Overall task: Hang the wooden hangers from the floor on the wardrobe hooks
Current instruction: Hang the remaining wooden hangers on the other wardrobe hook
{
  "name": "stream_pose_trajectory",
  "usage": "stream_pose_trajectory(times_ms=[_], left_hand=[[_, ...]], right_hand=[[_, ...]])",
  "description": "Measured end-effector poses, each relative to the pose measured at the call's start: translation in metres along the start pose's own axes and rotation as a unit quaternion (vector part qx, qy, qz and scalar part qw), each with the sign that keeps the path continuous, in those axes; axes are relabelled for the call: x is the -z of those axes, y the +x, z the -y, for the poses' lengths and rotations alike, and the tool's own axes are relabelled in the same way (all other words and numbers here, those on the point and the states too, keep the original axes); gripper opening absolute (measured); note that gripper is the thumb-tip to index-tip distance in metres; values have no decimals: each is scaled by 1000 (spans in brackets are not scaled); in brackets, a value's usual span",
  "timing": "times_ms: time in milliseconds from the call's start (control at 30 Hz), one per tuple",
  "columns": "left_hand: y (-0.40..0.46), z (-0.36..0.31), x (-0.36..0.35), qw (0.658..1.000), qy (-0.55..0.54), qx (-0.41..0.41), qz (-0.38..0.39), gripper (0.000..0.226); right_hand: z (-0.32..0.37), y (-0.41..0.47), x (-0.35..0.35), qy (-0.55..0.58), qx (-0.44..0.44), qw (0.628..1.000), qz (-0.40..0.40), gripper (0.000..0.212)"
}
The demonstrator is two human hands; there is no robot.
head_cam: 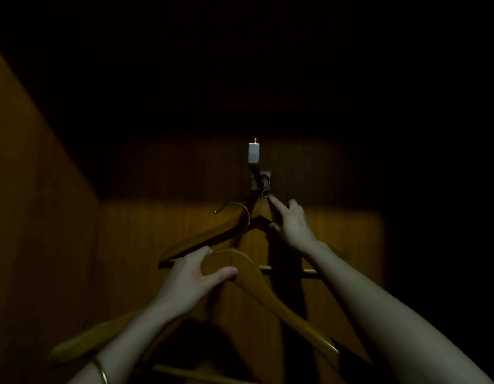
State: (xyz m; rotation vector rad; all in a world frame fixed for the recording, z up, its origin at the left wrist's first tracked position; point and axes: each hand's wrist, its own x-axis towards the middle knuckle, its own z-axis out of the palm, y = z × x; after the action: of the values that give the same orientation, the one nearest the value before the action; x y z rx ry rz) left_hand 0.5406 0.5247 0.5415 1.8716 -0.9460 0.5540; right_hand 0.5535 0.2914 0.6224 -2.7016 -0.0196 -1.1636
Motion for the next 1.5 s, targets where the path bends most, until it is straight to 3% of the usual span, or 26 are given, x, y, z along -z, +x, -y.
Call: stream_pose_trajectory(times_ms=[233,300,400,433,500,567,600,633,700,767,833,933,1000,1067,1133,1500], left_hand=[[9,0,-3,999,14,-28,-16,15],[11,-2,-3,999,22,-22,-8,15],[11,0,-4,999,29,-13,8,18],[12,2,-4,999,36,-12,13,21],[16,5,-4,999,49,-9,17,29],[23,3,-3,998,66,-12,6,39],[28,-2,-1,998,66,-19,1,43],[33,-6,1,998,58,-24,4,44],[41,-17,0,999,36,-22,26,45],[43,-21,-6,997,47,-7,60,43],[40,-17,-14,995,36,-2,95,36],[38,-3,-13,992,25,-23,120,43],[43,10,-4,988,109,-43,104,50],[48,20,6,981,171,-56,73,41],[54,24,12,981,172,-61,60,31],[95,35,10,983,156,-92,-22,32]], right_hand=[[-2,-17,6,20,-17,999,42,82],[0,-27,12,28,-36,999,9,72],[15,-47,28,103,-42,994,-18,41],[23,-54,35,157,-40,987,20,32],[38,-69,44,233,-44,955,177,31],[49,-80,48,199,-44,927,314,43],[52,-83,46,178,-42,927,328,56],[56,-87,42,165,-38,938,301,71],[59,-98,29,131,-41,976,167,91],[56,-114,14,93,-22,995,36,88],[49,-130,3,82,9,997,-8,80],[39,-133,1,89,5,996,-13,75],[35,-119,10,108,-25,994,-20,76],[29,-99,19,98,-40,994,-18,76],[26,-77,28,74,-53,996,-4,76],[28,4,47,22,-101,993,63,82]])
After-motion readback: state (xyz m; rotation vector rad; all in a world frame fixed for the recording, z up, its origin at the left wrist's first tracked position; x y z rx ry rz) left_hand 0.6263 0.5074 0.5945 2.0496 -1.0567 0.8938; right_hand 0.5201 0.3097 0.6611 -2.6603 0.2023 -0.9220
